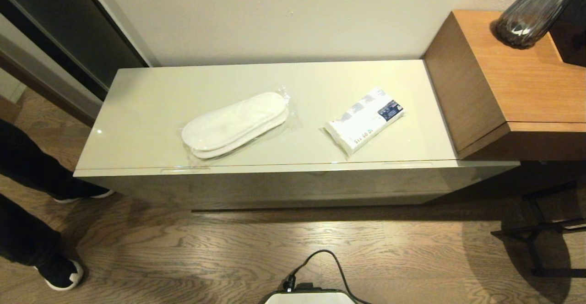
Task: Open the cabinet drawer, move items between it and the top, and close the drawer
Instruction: Open the drawer
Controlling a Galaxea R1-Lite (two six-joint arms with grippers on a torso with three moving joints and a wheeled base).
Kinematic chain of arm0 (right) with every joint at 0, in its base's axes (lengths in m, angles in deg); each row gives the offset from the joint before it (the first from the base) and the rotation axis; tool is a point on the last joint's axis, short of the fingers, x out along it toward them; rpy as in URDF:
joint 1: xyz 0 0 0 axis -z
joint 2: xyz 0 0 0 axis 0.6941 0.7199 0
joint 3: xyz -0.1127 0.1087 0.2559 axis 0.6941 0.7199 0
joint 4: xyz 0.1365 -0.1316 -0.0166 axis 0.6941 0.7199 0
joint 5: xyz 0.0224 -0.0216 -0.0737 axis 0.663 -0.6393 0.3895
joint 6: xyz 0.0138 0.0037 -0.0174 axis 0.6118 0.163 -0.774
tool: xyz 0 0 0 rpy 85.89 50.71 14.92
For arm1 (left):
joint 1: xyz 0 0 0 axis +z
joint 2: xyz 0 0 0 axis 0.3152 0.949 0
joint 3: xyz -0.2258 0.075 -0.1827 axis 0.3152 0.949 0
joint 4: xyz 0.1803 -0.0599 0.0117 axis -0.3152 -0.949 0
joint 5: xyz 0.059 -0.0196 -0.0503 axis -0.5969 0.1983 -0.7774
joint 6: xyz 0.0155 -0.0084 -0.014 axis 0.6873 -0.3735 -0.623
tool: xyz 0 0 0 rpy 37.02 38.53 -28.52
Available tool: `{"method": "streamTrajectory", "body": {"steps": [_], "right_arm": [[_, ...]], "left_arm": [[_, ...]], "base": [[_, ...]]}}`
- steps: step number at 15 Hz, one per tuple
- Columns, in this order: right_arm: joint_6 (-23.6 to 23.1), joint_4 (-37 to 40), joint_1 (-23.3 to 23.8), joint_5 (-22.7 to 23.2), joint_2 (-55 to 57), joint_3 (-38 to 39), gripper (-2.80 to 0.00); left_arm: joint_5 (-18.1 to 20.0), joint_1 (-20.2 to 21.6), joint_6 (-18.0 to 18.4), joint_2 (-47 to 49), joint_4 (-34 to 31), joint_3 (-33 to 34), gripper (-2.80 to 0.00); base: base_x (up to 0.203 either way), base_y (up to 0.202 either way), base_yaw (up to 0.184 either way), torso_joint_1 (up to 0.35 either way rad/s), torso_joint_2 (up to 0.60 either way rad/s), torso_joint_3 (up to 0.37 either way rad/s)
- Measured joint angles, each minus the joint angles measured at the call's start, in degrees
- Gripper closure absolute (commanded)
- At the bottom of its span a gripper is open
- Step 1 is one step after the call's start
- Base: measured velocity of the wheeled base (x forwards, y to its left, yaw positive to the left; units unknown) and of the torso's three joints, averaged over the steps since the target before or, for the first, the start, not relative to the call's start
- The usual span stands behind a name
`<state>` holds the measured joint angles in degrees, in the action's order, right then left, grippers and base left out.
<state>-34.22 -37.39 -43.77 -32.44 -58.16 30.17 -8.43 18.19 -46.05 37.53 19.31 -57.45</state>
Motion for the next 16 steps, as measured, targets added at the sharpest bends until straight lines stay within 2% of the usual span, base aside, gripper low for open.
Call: {"method": "streamTrajectory", "body": {"steps": [8, 10, 14, 16], "right_arm": [[0.12, 1.48, 0.0, 0.09, 0.0, -1.87, 0.0], [0.13, 8.05, 0.0, 1.82, 0.0, -7.91, 0.0], [0.38, 26.34, 0.0, 8.83, 1.31, -21.79, 0.0], [2.03, 27.49, 0.04, 9.79, 6.86, -27.23, 0.0]], "left_arm": [[-0.01, 0.0, -0.02, 0.0, -0.02, 0.0, 0.0], [0.0, 0.0, -0.02, 0.0, -0.02, 0.0, 0.0], [0.0, 0.0, 0.0, 0.0, 0.0, 0.0, 0.0], [0.0, 0.0, 0.0, 0.0, 0.0, 0.0, 0.0]], "base": [[0.0, 0.0, 0.0, 0.0, 0.0, 0.0], [0.0, 0.0, 0.0, 0.0, 0.0, 0.0], [0.0, 0.0, 0.0, 0.0, 0.0, 0.0], [0.0, 0.0, 0.0, 0.0, 0.0, 0.0]]}}
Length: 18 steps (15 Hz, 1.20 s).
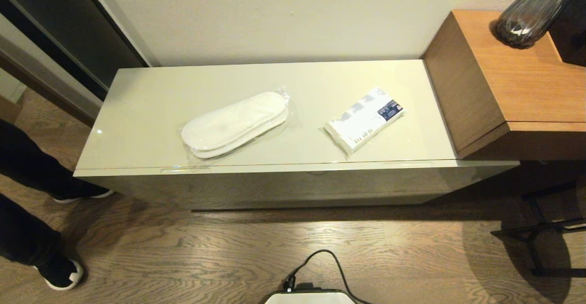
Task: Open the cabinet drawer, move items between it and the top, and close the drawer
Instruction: Open the drawer
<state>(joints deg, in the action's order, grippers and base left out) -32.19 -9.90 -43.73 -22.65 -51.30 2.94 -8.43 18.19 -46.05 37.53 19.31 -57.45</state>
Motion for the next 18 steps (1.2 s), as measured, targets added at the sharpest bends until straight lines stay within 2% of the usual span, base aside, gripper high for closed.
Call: {"method": "streamTrajectory", "body": {"steps": [3, 7, 10, 13, 18], "right_arm": [[2.85, 0.07, 0.02, 0.72, 15.22, -9.5, 0.0], [2.03, -0.19, -0.29, 1.32, 38.32, -18.62, 0.0], [1.89, -4.31, -2.84, 1.29, 52.62, -22.21, 0.0], [3.62, -8.13, -6.22, 1.13, 64.43, -26.37, 0.0], [7.85, -9.36, -9.27, 0.69, 79.71, -33.97, 0.0]], "left_arm": [[-0.01, -0.02, 0.0, 0.0, 0.0, 0.0, 0.0], [0.0, 0.02, -0.01, 0.0, 0.0, 0.0, 0.0], [0.0, 0.02, -0.01, 0.0, -0.05, 0.0, 0.0], [0.0, 0.02, 0.0, 0.0, -0.02, 0.0, 0.0], [0.0, 0.0, 0.0, 0.0, -0.02, 0.0, 0.0]], "base": [[0.0, 0.0, 0.0, 0.0, 0.0, 0.0], [0.0, 0.0, 0.0, 0.0, 0.0, 0.0], [0.0, 0.0, 0.0, 0.0, 0.0, 0.0], [0.0, 0.0, 0.0, 0.0, 0.0, 0.0], [0.0, 0.0, 0.0, 0.0, 0.0, 0.0]]}}
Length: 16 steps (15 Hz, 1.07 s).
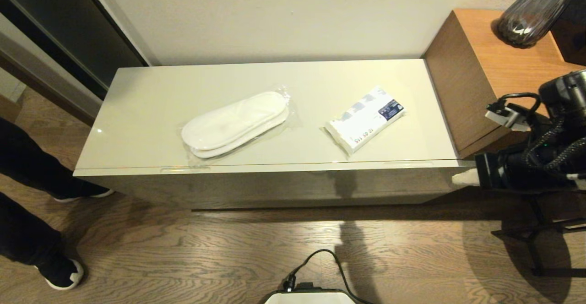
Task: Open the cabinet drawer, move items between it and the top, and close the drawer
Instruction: Open the drawer
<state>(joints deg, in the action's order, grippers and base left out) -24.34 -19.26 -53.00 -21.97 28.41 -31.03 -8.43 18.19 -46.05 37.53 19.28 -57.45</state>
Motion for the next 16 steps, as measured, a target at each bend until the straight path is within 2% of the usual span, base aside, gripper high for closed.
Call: {"method": "streamTrajectory", "body": {"steps": [5, 11, 16], "right_arm": [[1.25, -6.03, -0.62, -6.53, 12.07, -4.72, 0.0], [1.16, -4.49, -0.97, -7.03, 19.23, -12.58, 0.0], [1.16, -4.16, -1.14, -7.09, 21.15, -15.48, 0.0]], "left_arm": [[0.0, 0.02, -0.02, 0.0, 0.0, 0.0, 0.0], [-0.01, 0.0, 0.0, 0.0, 0.0, 0.0, 0.0], [0.0, -0.02, 0.0, 0.0, 0.01, 0.0, 0.0]], "base": [[0.0, 0.0, 0.0, 0.0, 0.0, 0.0], [0.0, 0.0, 0.0, 0.0, 0.0, 0.0], [0.0, 0.0, 0.0, 0.0, 0.0, 0.0]]}}
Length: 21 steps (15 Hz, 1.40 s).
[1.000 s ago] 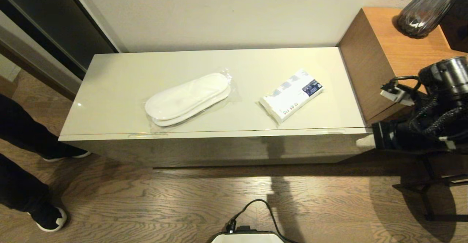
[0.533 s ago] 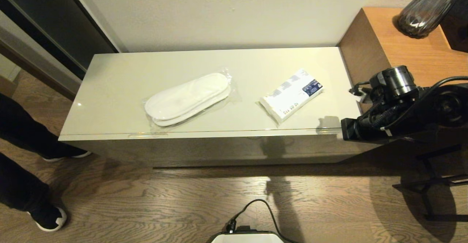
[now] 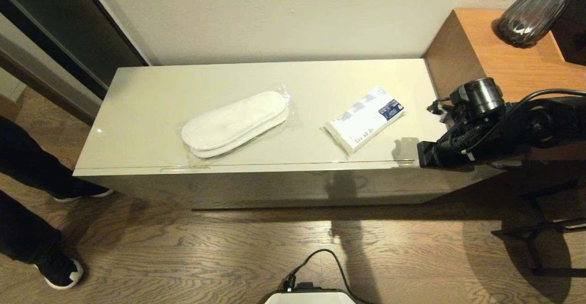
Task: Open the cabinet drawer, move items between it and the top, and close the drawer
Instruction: Open the drawer
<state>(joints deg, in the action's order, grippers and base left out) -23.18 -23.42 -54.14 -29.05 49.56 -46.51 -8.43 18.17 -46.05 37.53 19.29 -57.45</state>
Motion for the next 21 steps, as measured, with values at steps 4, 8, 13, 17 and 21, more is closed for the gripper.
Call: {"method": "streamTrajectory", "body": {"steps": [4, 8, 13, 17, 21], "right_arm": [[0.0, 0.52, -0.06, -0.29, 1.45, -2.21, 0.0], [0.07, 0.3, -0.06, -0.24, 2.61, -3.0, 0.0], [0.19, -0.02, -0.06, -0.2, 3.83, -3.04, 0.0], [0.18, -0.29, -0.09, -0.16, 4.95, -3.45, 0.0], [0.29, 0.38, -0.09, -0.26, 7.0, -6.01, 0.0]], "left_arm": [[0.0, 0.05, -0.02, 0.0, 0.01, 0.0, 0.0], [0.02, 0.02, -0.03, 0.0, 0.0, 0.0, 0.0], [0.0, 0.02, 0.0, 0.0, -0.01, 0.0, 0.0], [0.0, 0.0, -0.02, 0.0, -0.02, 0.0, 0.0], [0.0, 0.05, -0.02, 0.0, 0.01, 0.0, 0.0]], "base": [[0.0, 0.0, 0.0, 0.0, 0.0, 0.0], [0.0, 0.0, 0.0, 0.0, 0.0, 0.0], [0.0, 0.0, 0.0, 0.0, 0.0, 0.0], [0.0, 0.0, 0.0, 0.0, 0.0, 0.0], [0.0, 0.0, 0.0, 0.0, 0.0, 0.0]]}}
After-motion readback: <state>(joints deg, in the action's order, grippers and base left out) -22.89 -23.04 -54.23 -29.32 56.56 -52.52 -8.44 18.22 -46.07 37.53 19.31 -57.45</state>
